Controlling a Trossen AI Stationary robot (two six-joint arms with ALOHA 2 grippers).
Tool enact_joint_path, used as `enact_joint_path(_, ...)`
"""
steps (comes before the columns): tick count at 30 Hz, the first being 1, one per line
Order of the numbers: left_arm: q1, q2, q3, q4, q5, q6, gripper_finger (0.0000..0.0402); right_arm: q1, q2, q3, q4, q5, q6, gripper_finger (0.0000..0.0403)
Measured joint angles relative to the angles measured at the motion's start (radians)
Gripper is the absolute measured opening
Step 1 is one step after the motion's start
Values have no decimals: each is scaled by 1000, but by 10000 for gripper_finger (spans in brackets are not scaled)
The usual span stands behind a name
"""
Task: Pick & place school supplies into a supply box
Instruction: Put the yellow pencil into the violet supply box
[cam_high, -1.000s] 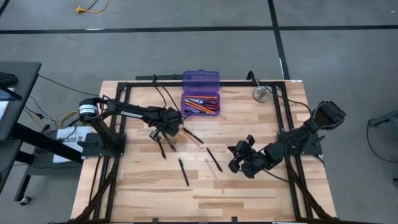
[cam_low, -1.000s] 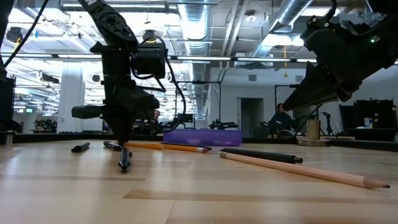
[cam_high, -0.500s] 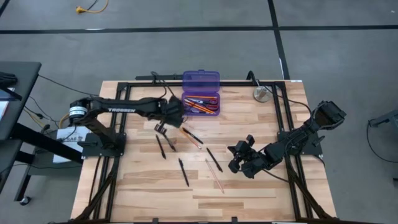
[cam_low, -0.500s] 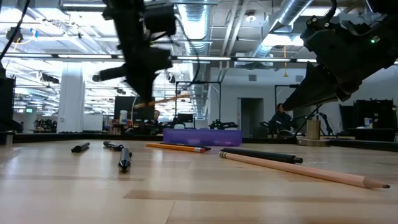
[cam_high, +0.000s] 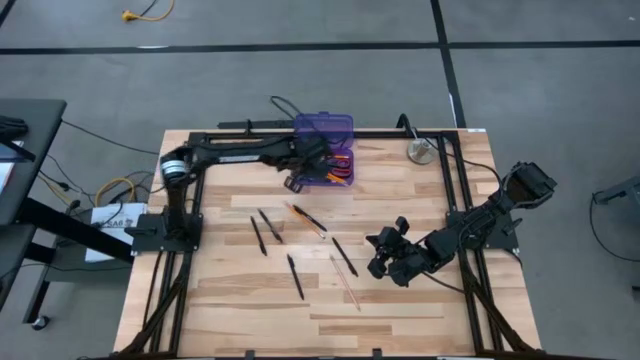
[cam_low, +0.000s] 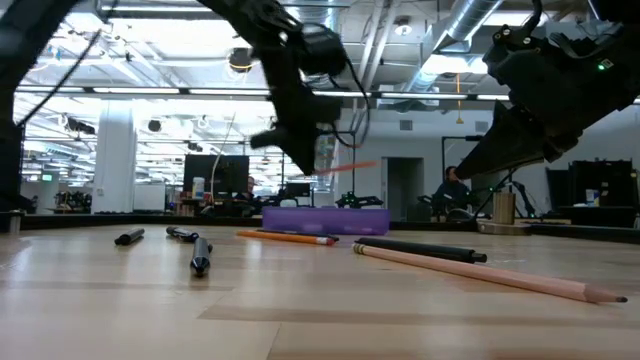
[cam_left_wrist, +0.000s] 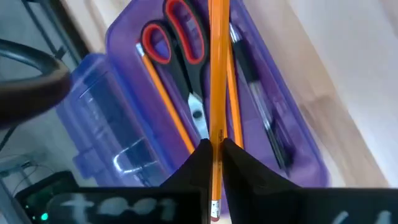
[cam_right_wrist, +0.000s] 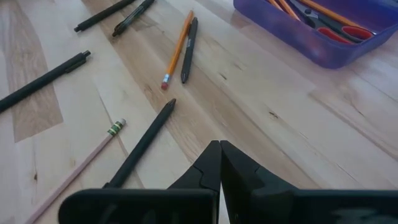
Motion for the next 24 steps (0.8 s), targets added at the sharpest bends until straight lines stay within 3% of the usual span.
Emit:
enact_joint_path(7, 38, 148, 126, -77, 19, 1, 8, 0, 0, 0, -12, -33, -2, 0)
enact_joint_path(15, 74, 156, 128, -77, 27, -40, 12, 0, 0, 0, -27, -35, -2, 0)
enact_joint_path(24, 82, 156, 128, -100, 40, -80, 59, -1, 0, 0, -28, -34, -2, 0)
